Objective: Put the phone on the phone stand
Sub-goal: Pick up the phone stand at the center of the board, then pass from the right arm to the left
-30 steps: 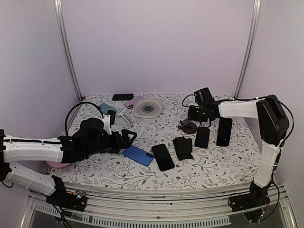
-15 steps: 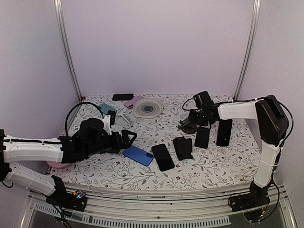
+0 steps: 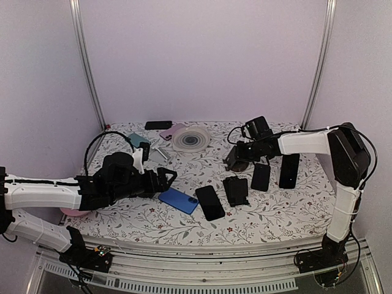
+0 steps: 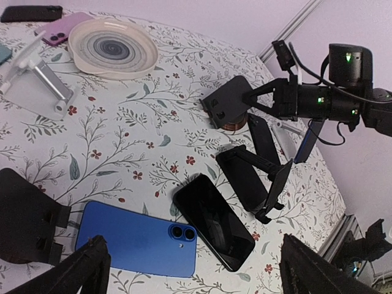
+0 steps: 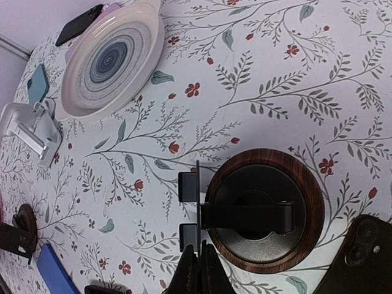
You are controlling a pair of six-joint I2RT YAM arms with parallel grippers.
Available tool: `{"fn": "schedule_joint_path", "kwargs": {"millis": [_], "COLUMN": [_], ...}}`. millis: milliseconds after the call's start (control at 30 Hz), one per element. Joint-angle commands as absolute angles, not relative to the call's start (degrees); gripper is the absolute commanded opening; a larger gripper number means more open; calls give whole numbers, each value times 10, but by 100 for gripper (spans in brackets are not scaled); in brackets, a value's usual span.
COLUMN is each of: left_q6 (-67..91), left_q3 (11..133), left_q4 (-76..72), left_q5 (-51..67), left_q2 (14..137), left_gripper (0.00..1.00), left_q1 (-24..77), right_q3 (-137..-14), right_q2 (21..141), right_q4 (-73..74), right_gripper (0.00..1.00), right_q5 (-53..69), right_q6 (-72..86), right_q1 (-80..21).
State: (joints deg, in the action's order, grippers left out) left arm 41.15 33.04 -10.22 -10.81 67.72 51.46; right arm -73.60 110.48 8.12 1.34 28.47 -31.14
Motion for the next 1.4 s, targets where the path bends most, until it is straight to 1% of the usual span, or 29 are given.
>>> {"fn": "schedule_joint_path", "kwargs": {"millis": [0,200,400,700,867,1167,1367], "left_q6": [391,367,322,203,133,15,-42], "left_q3": [336,350,364,418,449,427,392], "left_q4": [-124,-132,-149,-168,-165,-252,-323], "left_q5": [-95,-84,-76,-68,-75,-65,-33], "left_q2": [682,693,701,742,771,798,798], "left_gripper": [97,97,96,96,95,96,97], "left_q1": [507,508,509,510,514,522,524], "right_q3": [-773,-811,-826,-874,-878,-857,-853], "right_q2": [1103,1092,1072,1057,1040,1001,990], "right_q4": [85,117,133,180,195,206,223], "right_gripper": [3,2,2,2,2,2,2], "right_q5": [60,76,117,164,199,236,246], "right_q6": [226,164,117,42,22,5,-32], "right_q1": [-326,-346,-363,-388,-392,-397,-401]}}
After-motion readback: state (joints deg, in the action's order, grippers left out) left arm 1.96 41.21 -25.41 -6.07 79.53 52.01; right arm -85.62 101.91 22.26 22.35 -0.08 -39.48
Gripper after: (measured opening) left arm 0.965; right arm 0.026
